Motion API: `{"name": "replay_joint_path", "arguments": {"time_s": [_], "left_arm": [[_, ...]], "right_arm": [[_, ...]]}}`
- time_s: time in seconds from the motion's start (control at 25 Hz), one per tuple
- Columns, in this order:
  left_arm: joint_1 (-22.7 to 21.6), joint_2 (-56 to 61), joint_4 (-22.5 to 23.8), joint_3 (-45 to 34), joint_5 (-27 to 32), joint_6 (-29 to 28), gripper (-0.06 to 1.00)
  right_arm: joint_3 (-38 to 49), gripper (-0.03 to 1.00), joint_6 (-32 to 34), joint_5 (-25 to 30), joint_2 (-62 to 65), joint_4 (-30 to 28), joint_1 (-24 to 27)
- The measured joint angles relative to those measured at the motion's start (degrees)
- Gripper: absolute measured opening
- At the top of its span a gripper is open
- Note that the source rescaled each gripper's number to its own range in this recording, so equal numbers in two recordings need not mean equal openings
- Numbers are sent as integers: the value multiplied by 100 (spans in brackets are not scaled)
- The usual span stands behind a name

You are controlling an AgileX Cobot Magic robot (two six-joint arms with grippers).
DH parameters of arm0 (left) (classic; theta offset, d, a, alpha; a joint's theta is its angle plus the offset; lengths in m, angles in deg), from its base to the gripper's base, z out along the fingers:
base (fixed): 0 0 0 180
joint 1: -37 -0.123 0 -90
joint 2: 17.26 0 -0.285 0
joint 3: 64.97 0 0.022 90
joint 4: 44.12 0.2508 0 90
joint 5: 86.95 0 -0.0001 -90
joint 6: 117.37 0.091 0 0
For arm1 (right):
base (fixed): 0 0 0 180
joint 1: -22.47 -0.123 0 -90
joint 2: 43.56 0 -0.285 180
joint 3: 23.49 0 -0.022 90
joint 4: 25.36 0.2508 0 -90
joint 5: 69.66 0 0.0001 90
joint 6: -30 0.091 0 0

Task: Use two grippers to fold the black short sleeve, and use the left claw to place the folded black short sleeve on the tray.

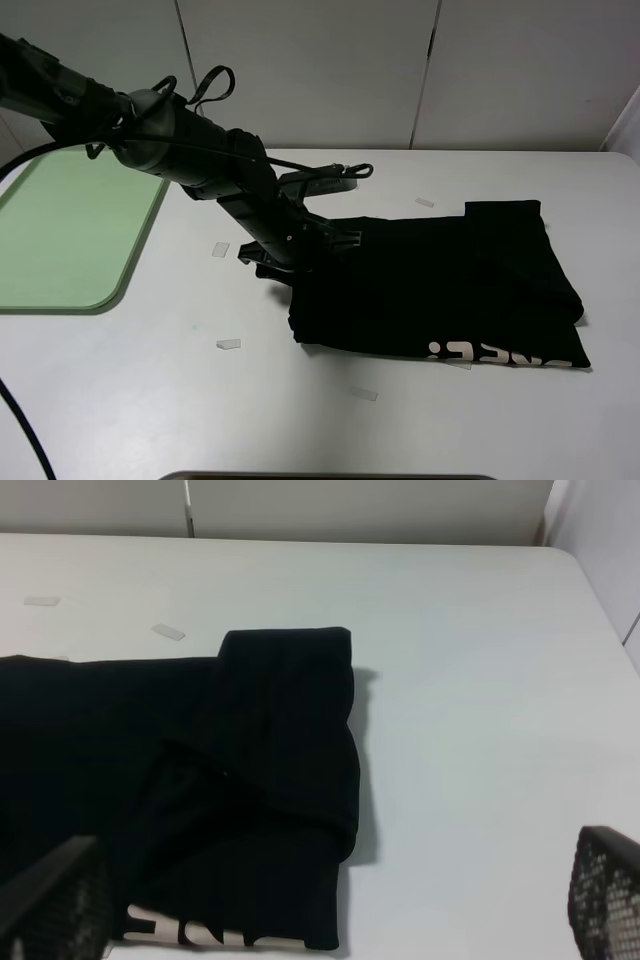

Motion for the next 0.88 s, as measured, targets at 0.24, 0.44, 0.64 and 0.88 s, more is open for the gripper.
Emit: {"name": "replay_joint_path", "arguments": {"time_s": [0.24,0.44,0.64,0.88], "left_arm": [[-6,57,470,-35,-5,-555,81],[-11,44,724,-35,-112,-938,81],[67,-10,750,-35,-264,-1121,81],[170,-59,885,-35,-381,-1202,81]], "right_arm": [[0,100,0,0,0,0,0],[0,100,0,0,0,0,0],[0,100,0,0,0,0,0],[0,100,0,0,0,6,0]]}}
